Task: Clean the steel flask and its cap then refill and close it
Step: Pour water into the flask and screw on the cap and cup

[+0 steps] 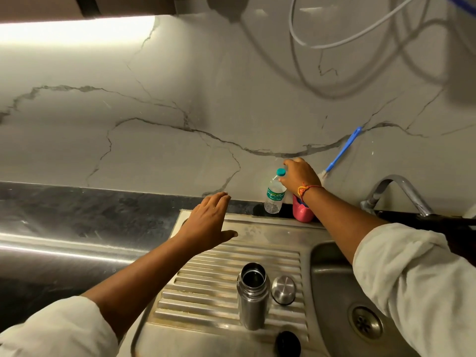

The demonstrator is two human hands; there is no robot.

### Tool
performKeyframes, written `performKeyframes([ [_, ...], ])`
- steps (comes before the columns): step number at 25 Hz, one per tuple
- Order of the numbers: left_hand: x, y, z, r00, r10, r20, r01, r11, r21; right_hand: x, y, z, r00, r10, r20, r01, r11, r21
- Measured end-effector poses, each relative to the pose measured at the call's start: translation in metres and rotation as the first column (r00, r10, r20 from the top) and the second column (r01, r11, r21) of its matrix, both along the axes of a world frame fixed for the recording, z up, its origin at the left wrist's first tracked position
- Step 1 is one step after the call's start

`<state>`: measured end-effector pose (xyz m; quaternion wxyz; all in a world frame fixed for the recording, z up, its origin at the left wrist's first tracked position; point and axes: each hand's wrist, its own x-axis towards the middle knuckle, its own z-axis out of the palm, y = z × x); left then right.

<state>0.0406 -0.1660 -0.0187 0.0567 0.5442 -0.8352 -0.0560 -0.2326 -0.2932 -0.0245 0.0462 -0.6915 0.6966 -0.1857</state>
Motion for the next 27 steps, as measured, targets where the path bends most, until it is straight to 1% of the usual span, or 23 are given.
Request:
performKeyframes([
  [4, -0.002, 0.015, 0.006, 0.998, -0.025, 0.05, 0.024, 1.0, 0.013, 0.013, 0.055, 0.01, 0.984, 0.113, 0.14, -0.108, 0.993, -0.048],
  [6, 0.0, 0.026, 0.007, 0.996, -0.045, 0.074, 0.042, 0.998, 0.045, 0.019, 0.096, 0.007, 0.968, 0.158, 0.194, -0.156, 0.987, -0.027],
  [10, 0.007, 0.042, 0.003, 0.993, -0.095, 0.072, 0.084, 0.986, 0.144, 0.022, 0.178, -0.004, 0.923, 0.179, 0.342, -0.239, 0.961, 0.142],
  [12, 0.01, 0.053, 0.001, 0.991, -0.121, 0.058, 0.108, 0.975, 0.196, 0.019, 0.211, -0.01, 0.918, 0.168, 0.359, -0.26, 0.939, 0.226],
  [15, 0.011, 0.07, -0.001, 0.986, -0.165, 0.022, 0.152, 0.946, 0.286, 0.015, 0.251, -0.024, 0.94, 0.17, 0.296, -0.266, 0.909, 0.32],
  [18, 0.008, 0.086, -0.006, 0.983, -0.184, 0.0, 0.173, 0.921, 0.35, 0.014, 0.282, -0.05, 0.957, 0.243, 0.159, -0.288, 0.861, 0.419],
  [21, 0.003, 0.096, -0.01, 0.984, -0.173, -0.03, 0.172, 0.914, 0.367, 0.019, 0.301, -0.081, 0.938, 0.346, 0.009, -0.3, 0.798, 0.523],
  [24, -0.001, 0.103, -0.013, 0.985, -0.165, -0.046, 0.17, 0.91, 0.378, 0.022, 0.309, -0.104, 0.915, 0.385, -0.125, -0.253, 0.785, 0.565],
  [25, -0.002, 0.104, -0.014, 0.986, -0.163, -0.046, 0.168, 0.91, 0.378, 0.023, 0.31, -0.109, 0.906, 0.396, -0.149, -0.249, 0.783, 0.57],
  [27, -0.003, 0.105, -0.014, 0.986, -0.158, -0.053, 0.166, 0.91, 0.38, 0.023, 0.311, -0.117, 0.906, 0.403, -0.132, -0.261, 0.775, 0.576],
])
